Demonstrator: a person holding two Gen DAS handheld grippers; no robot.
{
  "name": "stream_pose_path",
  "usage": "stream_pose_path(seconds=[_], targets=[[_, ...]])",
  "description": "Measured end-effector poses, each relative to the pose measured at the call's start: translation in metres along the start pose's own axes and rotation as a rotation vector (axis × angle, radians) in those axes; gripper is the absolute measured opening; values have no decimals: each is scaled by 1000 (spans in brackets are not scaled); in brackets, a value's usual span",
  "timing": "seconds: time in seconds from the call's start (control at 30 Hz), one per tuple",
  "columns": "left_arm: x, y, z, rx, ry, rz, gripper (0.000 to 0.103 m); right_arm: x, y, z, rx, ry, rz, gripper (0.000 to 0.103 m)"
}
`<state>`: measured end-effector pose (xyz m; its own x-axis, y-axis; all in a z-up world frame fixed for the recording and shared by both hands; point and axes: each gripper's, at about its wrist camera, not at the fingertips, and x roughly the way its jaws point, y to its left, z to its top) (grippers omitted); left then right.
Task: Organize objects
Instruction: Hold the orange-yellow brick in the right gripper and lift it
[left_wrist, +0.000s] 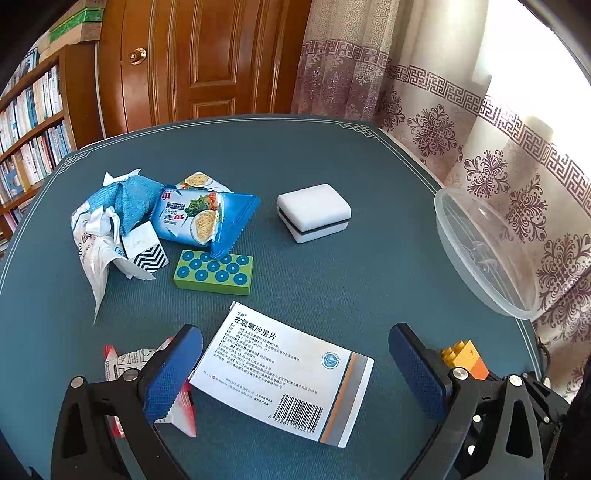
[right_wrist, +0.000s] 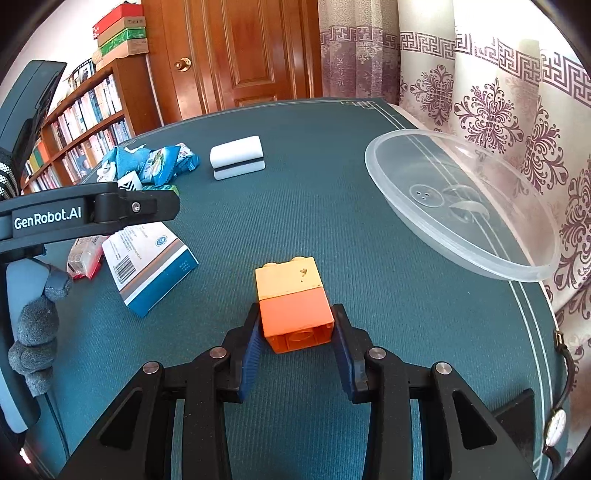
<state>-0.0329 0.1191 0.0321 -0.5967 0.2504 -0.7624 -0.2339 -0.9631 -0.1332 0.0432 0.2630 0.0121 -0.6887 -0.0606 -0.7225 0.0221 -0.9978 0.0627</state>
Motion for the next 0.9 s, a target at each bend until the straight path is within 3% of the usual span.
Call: stream_pose_path(seconds=[0.33,0.57,0.9], targets=[[-31,-4,-32,37,59,-19,103,-1,0,0,3,0,2,37],[-20,-5,-38,2,117,-93,103,-1,-1,-1,8,-2,3,37],[10,8,-20,-94,124,-78,103,-1,-1,-1,7,-5,2,37]])
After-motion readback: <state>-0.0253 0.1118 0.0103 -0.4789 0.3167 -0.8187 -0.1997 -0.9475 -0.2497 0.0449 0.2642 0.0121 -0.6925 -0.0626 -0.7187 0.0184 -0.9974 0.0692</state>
